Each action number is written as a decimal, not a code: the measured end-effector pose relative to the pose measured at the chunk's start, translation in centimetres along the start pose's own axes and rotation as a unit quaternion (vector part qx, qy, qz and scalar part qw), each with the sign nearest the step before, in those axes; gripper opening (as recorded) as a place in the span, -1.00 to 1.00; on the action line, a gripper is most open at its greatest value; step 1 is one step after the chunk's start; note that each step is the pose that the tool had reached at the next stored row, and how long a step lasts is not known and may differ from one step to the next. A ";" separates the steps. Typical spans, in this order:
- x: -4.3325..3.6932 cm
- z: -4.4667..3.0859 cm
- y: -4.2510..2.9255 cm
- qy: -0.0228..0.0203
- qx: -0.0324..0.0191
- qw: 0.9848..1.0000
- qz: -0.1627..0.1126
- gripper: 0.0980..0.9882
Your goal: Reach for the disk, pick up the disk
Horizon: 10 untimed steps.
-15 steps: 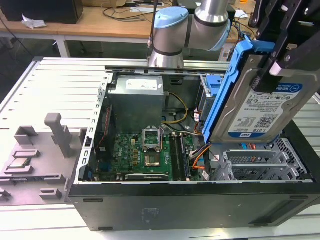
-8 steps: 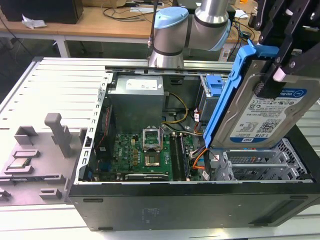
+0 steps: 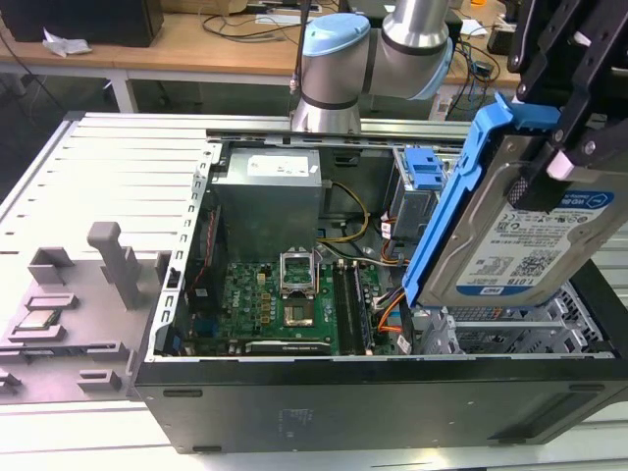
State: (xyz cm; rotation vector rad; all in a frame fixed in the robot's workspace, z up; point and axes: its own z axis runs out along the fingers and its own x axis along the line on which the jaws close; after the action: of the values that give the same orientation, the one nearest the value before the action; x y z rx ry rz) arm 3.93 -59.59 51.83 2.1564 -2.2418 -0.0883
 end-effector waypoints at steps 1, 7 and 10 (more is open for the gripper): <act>0.14 0.07 -0.01 0.000 0.000 1.000 0.000 -0.39; 0.17 0.94 -0.49 -0.006 -0.001 1.000 0.004 -0.39; 0.13 1.09 -1.12 -0.006 -0.001 1.000 0.004 -0.39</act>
State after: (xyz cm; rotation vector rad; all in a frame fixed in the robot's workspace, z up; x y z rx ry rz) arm 4.97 -59.75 50.67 2.1510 -2.2553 -0.1026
